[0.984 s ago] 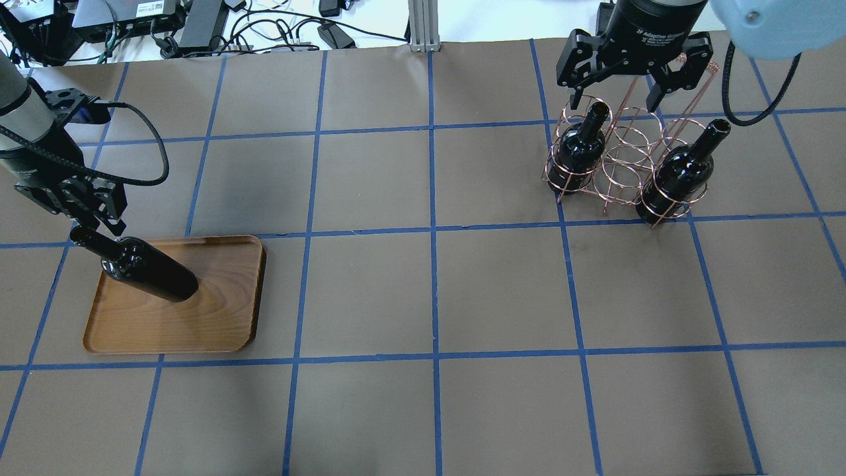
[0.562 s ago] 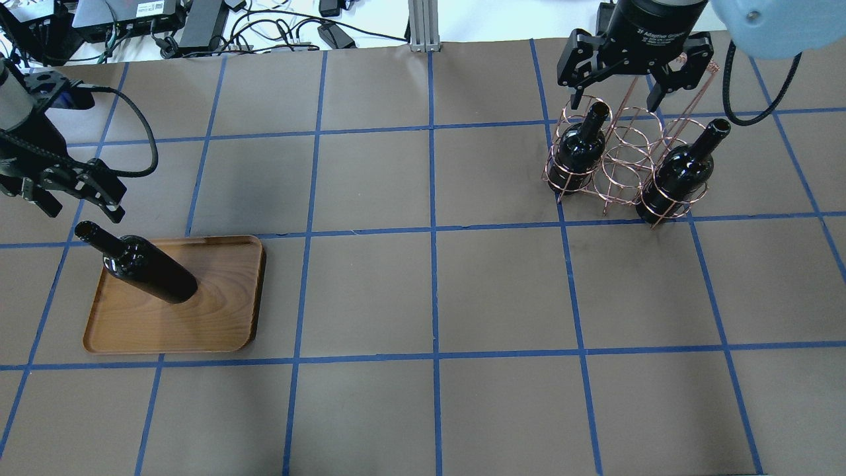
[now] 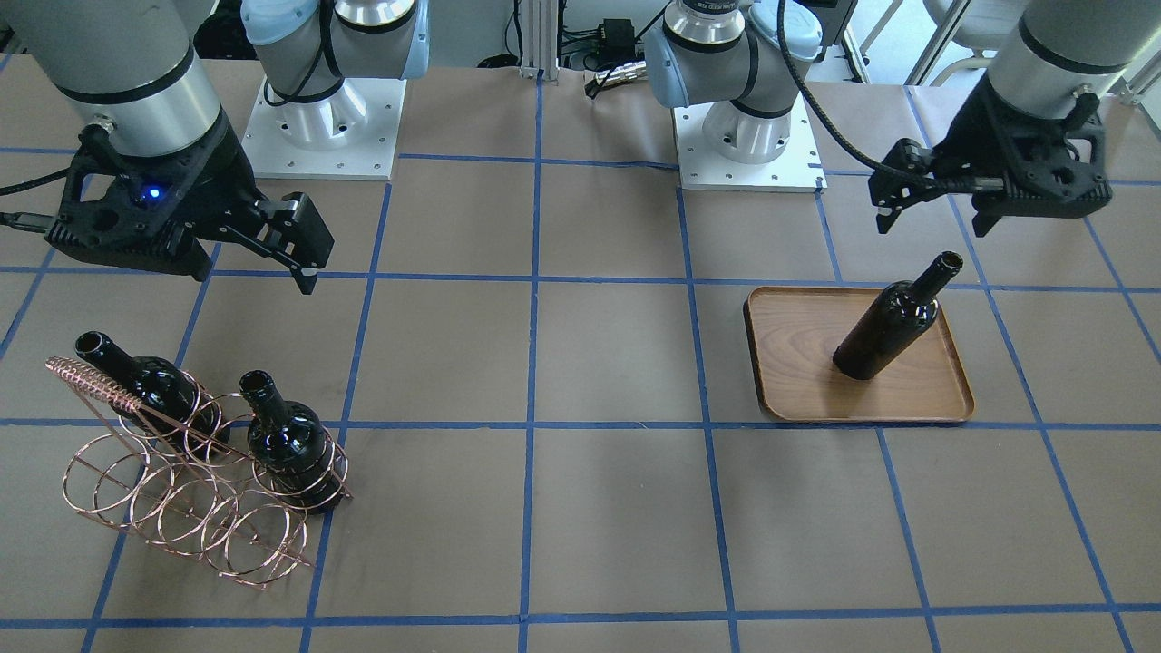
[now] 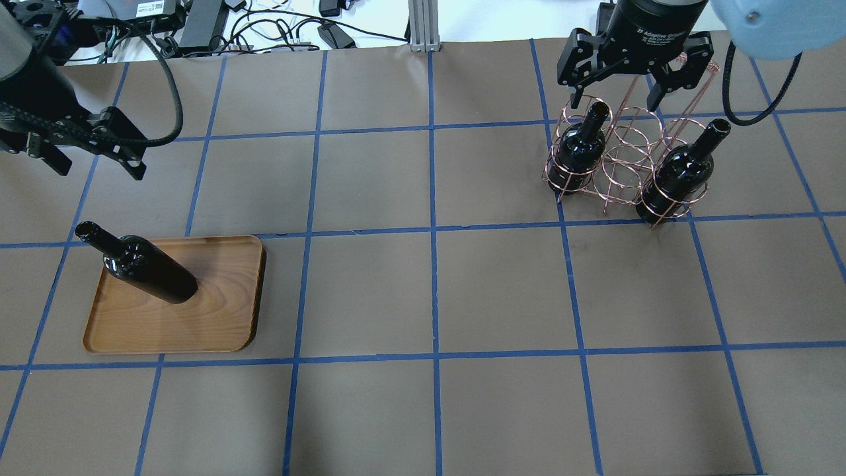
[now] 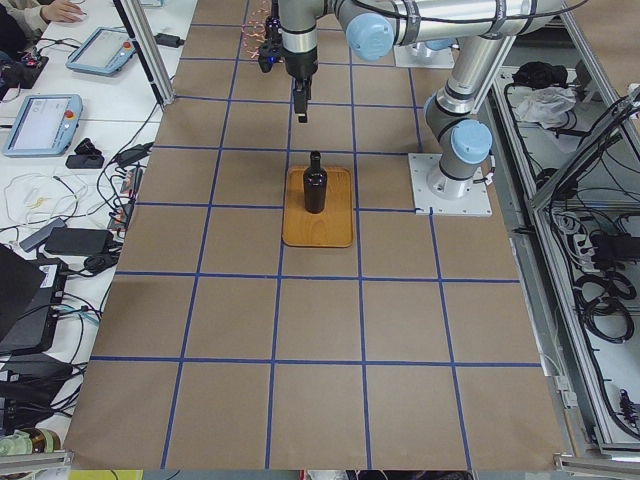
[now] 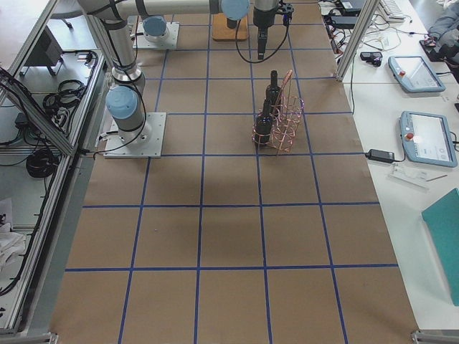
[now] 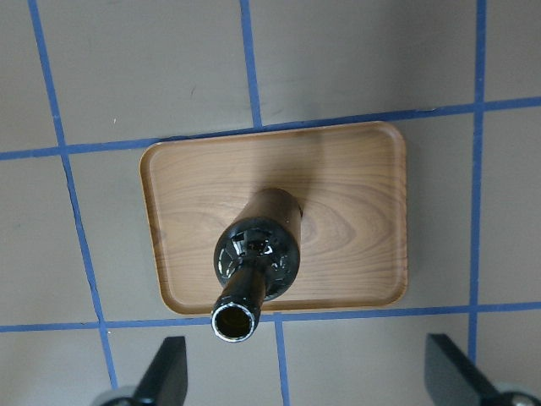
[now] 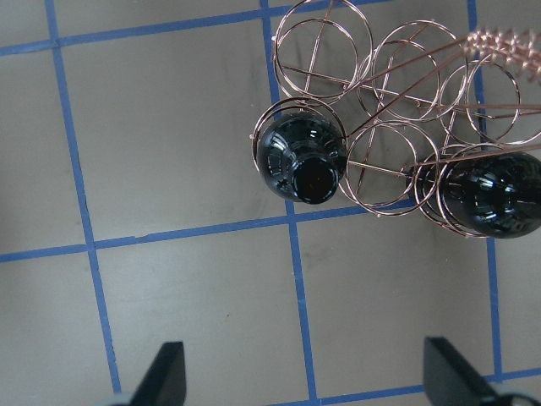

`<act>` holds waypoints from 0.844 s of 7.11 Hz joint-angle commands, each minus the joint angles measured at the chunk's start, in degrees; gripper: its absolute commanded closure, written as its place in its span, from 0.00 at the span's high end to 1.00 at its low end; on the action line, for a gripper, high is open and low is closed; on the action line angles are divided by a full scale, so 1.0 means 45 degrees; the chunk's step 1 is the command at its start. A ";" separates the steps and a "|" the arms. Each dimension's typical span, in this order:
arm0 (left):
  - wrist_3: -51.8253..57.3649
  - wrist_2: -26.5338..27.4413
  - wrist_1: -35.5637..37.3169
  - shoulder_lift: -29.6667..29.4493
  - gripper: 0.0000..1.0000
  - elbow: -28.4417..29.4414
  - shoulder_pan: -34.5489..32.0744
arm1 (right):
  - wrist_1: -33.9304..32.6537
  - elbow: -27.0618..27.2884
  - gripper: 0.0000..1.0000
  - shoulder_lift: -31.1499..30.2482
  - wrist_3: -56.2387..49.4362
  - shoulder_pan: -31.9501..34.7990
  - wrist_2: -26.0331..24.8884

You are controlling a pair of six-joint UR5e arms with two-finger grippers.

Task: Take wine from basket and place on tray
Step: 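Open the left gripper and raise it away from the tray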

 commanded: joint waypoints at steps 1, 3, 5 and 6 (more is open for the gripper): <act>-0.1874 -0.0303 0.0058 0.0171 1.00 0.0026 -0.1734 | -0.0010 0.0000 1.00 0.0000 -0.0033 0.0000 0.0000; -0.2110 -0.0323 0.0077 0.0153 1.00 0.0026 -0.2286 | -0.0146 0.0000 1.00 0.0000 -0.0033 0.0000 0.0000; -0.2346 -0.0360 0.0077 0.0269 1.00 -0.0013 -0.2346 | -0.0147 -0.0019 1.00 0.0000 -0.0033 0.0000 0.0000; -0.2346 -0.0361 0.0077 0.0270 1.00 -0.0090 -0.2346 | -0.0147 0.0000 1.00 0.0000 -0.0033 0.0000 0.0000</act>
